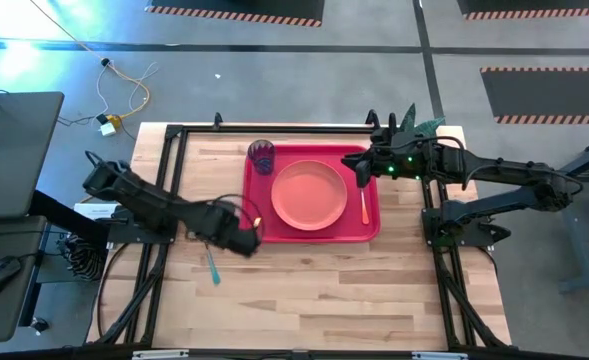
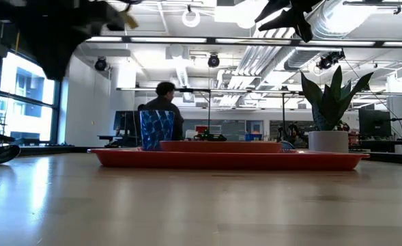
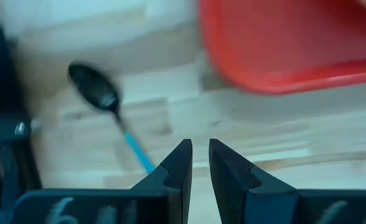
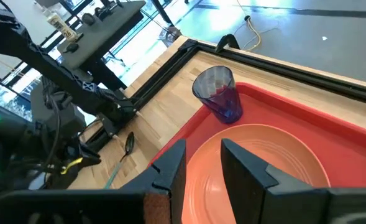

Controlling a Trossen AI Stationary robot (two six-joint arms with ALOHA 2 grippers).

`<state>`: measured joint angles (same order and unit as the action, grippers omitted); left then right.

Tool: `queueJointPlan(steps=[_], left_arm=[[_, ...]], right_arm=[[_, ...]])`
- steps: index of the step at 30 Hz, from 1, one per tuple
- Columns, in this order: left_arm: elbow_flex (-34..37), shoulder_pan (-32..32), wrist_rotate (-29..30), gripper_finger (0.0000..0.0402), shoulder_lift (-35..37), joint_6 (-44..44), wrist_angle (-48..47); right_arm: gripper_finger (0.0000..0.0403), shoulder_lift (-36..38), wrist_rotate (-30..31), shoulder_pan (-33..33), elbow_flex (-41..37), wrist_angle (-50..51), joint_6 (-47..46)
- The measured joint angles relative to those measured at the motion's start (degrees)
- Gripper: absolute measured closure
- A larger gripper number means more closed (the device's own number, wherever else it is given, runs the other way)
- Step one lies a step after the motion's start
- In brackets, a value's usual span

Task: Pick and place plate/cup/fork/spoon on tray
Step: Put the blue spoon on the red serving tray in between of the orange plate and orange fork

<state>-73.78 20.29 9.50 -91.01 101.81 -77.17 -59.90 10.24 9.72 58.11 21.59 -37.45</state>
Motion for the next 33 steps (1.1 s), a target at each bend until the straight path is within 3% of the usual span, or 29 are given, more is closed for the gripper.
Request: queueJointPlan(steps=[13,24,33], left_arm=[[13.2,7.0,-0.4,0.0355,4.7,21.0,7.2],[25.7,7.3,-2.9,0.0355,4.7,25.7,25.4],[28.1,9.0,-4.4,0.0355,4.7,28.6,26.7]], right_arm=[[0.0311,0.0,-0.1,0.0,0.0,0.0,-1.1],[0.0311,0.0,-1.4,0.0,0.0,0.1,-1.2],[0.0311,0.0,-1.8,0.0,0.0,0.5,-1.1]])
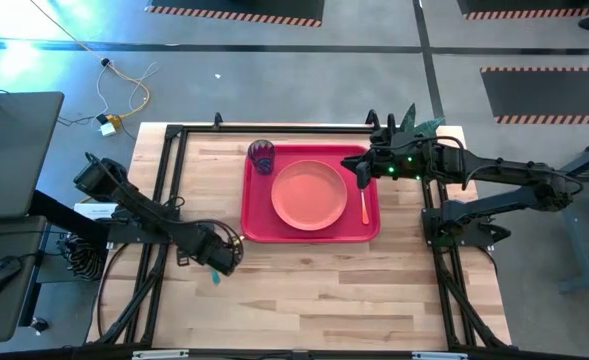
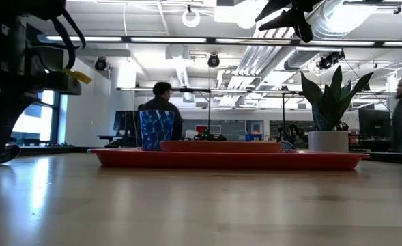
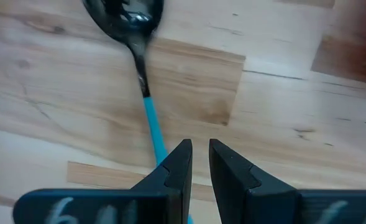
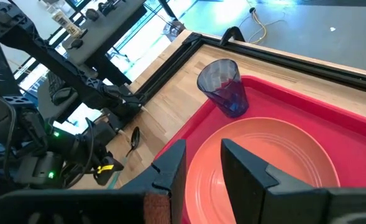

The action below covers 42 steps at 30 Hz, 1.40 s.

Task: Pick and place plate/cup/fork/spoon on tray
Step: Put the blue spoon on the red serving tray in between of the orange plate and orange fork

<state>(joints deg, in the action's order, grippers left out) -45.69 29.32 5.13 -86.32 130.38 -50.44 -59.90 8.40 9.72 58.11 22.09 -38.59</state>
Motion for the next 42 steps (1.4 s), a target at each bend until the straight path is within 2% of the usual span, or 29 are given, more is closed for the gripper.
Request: queueJointPlan(steps=[14,24,42], left_arm=[[0.0,0.0,-1.3,0.0355,1.9,0.5,-8.3],[5.9,-1.4,-3.1,0.0355,2.1,1.5,4.0],[3.6,-2.0,-2.4,0.0355,1.9,0.9,-0.8]], right_arm=[[0.0311,0.0,0.0,0.0,0.0,0.4,0.2],[0.0311,0.0,0.0,0.0,0.0,2.7,0.1],[0.0311,0.0,0.8,0.0,0.0,2.9,1.5]])
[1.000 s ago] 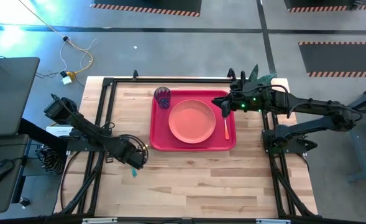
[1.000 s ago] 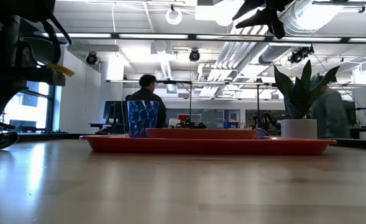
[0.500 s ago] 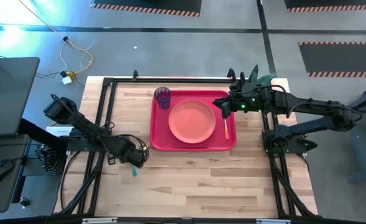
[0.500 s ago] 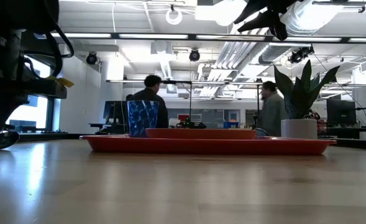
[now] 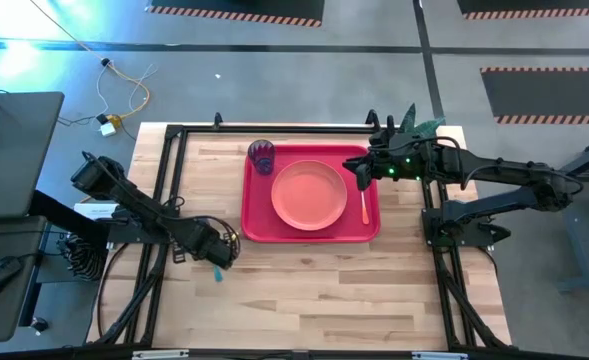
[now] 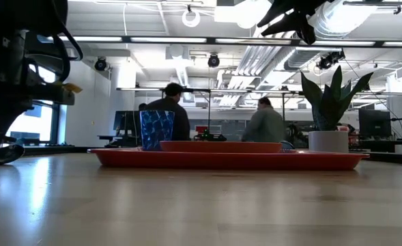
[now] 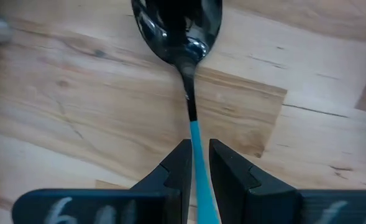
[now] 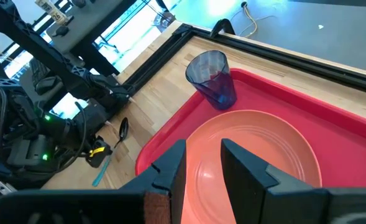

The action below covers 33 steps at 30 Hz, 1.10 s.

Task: Pick and place plate/cup/fork/spoon on tray
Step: Put the blue spoon on the red serving tray in between of the orange plate and orange fork

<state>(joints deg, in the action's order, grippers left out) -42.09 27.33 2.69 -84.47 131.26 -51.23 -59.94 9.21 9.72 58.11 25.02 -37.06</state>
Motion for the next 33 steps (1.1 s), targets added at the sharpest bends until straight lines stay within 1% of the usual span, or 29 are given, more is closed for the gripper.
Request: queueJointPlan(steps=[6,11,13,25,27,33], left_arm=[[0.3,-0.5,-0.5,0.0355,0.0,-0.4,-1.9],[2.2,-1.9,-0.5,0.0355,0.2,-0.5,2.1],[2.3,-2.0,0.4,0.0355,0.2,-0.8,3.0],[2.5,-2.6,0.5,0.0355,0.0,-1.0,3.7],[2.6,-2.6,-0.4,0.0355,0.0,-1.3,3.6],[4.7,-2.6,-0.8,0.0355,0.2,-1.3,5.9]], right_arm=[[0.0311,0.0,0.0,0.0,0.0,0.0,0.0],[0.0311,0.0,0.0,0.0,0.0,0.0,0.0],[0.0311,0.0,0.0,0.0,0.0,0.0,0.0],[0.0311,0.0,0.1,0.0,0.0,0.0,0.0],[0.0311,0.0,0.1,0.0,0.0,0.0,0.0],[0.0311,0.0,0.1,0.0,0.0,0.0,0.0]])
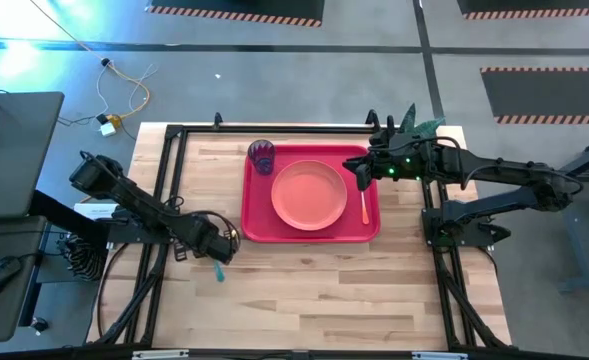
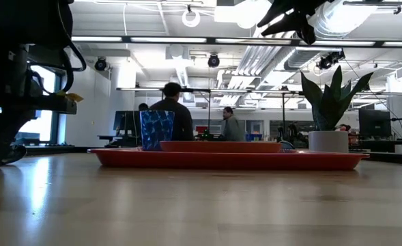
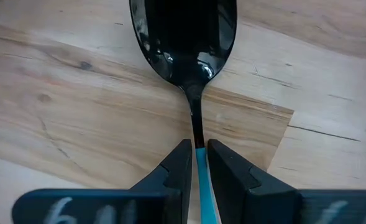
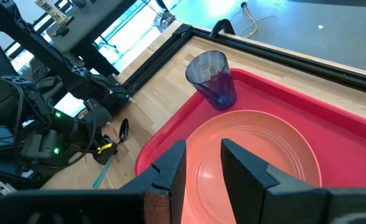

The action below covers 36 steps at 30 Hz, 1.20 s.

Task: Pick and place plate/cup/fork/spoon on tray
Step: Put the blue spoon on the red serving tray in between of the orange plate and orange fork

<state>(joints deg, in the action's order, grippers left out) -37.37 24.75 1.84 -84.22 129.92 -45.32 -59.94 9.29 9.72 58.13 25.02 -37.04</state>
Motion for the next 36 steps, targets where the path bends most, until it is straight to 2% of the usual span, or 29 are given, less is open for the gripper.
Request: queueJointPlan(steps=[7,16,21,30,36], left_arm=[[0.4,0.0,0.0,0.0393,-0.1,-2.4,0.3],[0.3,0.4,0.5,0.0396,1.0,-6.1,0.8],[-1.4,1.0,4.0,0.0398,2.1,-8.9,1.0],[-7.0,1.6,8.9,0.0400,2.4,-19.5,2.7],[-11.8,1.6,10.4,0.0400,2.5,-28.8,3.3]], right_arm=[[0.0311,0.0,0.0,0.0,0.0,0.0,-0.3],[0.0311,0.0,-0.8,0.0,0.0,0.0,-2.0],[0.0311,0.0,-1.7,0.0,0.0,0.0,-3.4],[0.0311,0.0,-8.2,-0.5,0.0,0.0,-7.7],[0.0311,0.0,-8.5,-4.0,0.0,0.0,-11.4]])
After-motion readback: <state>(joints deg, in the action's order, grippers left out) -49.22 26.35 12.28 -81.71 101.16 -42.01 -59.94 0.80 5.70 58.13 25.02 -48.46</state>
